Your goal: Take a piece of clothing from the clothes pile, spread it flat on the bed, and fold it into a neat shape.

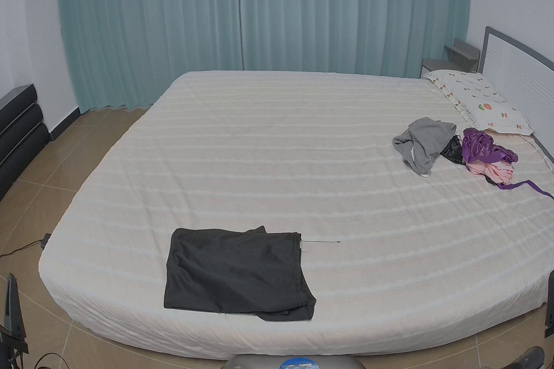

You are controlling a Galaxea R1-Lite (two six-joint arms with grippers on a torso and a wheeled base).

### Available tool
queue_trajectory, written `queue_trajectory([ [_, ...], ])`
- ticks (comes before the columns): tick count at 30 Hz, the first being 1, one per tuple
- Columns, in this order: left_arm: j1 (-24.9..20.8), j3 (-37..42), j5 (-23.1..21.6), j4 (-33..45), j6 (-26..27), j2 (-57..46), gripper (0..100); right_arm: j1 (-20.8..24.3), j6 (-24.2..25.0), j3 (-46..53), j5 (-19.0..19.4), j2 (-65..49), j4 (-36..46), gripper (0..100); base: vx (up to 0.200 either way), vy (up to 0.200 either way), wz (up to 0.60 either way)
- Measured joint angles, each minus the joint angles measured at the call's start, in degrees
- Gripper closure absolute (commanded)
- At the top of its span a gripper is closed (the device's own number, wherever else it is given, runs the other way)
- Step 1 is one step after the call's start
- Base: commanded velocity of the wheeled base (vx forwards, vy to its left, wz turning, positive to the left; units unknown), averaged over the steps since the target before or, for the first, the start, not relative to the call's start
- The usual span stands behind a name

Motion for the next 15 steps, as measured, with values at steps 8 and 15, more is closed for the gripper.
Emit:
queue_trajectory([
  [8,0.1,3.2,-1.6,-1.0,1.5,-0.4,0,0.0,1.7,3.3,0.9,0.0,5.1,0,0.0,0.0,0.0],
  [15,0.2,3.6,-4.5,7.0,2.0,-0.4,0,0.0,3.0,3.6,0.9,0.0,7.3,0,0.0,0.0,0.0],
])
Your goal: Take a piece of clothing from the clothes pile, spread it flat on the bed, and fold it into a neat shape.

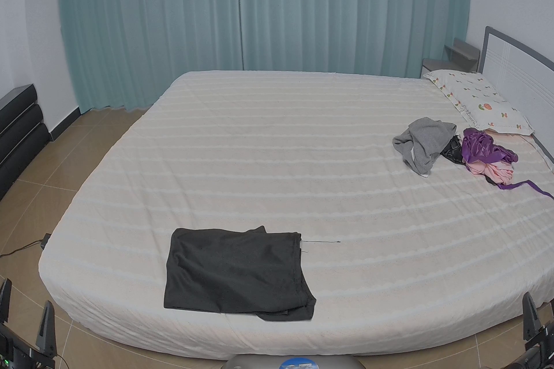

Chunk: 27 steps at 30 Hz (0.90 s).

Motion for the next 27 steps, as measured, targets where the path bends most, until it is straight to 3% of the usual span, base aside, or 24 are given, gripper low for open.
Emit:
queue_trajectory([
  [6,0.0,0.1,-0.7,3.6,0.2,0.0,0,-0.1,0.6,0.0,-2.4,0.0,0.9,0,0.0,0.0,0.0],
  [11,0.0,0.1,-0.8,3.5,-0.2,0.0,0,-0.2,0.8,0.0,-2.2,0.0,1.0,0,0.0,0.0,0.0],
  [19,0.0,0.0,-1.4,7.5,-4.9,0.0,0,-0.1,0.6,0.0,0.1,0.0,1.1,0,0.0,0.0,0.0],
  [22,0.0,0.0,-1.6,7.4,-4.9,0.0,0,0.0,0.1,0.0,2.5,0.1,1.6,0,0.0,0.0,0.0],
  [27,0.0,0.0,-1.7,7.2,-4.0,0.1,0,0.0,-0.1,0.0,2.9,0.1,1.9,0,0.0,0.0,0.0],
])
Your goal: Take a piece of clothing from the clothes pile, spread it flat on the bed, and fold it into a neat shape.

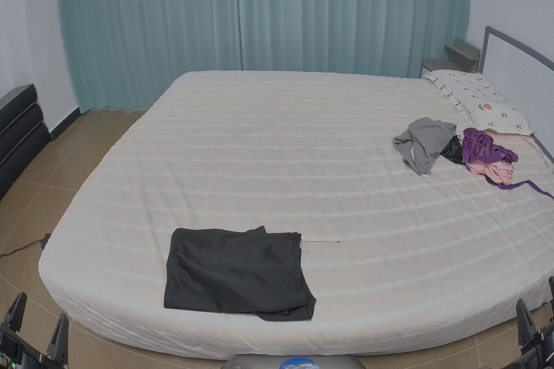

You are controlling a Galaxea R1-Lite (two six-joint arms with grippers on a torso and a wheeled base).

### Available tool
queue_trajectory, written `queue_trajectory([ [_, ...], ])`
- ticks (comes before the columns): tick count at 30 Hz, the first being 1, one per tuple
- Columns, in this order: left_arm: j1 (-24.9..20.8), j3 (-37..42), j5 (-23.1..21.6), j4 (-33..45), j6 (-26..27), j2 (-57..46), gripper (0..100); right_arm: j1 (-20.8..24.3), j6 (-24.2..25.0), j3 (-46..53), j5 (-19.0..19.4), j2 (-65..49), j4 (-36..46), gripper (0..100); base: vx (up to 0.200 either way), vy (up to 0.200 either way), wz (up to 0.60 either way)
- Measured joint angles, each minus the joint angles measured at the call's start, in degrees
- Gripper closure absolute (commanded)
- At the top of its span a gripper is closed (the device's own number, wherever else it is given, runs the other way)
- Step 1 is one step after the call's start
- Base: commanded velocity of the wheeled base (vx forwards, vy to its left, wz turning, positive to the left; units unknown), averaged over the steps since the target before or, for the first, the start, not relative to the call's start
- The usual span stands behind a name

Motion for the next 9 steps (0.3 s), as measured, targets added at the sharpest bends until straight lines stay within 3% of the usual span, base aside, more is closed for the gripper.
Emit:
queue_trajectory([
  [9,0.0,0.0,0.1,0.0,-0.2,0.0,0,0.0,0.1,0.0,0.1,0.0,0.0,0,0.0,0.0,0.0],
])
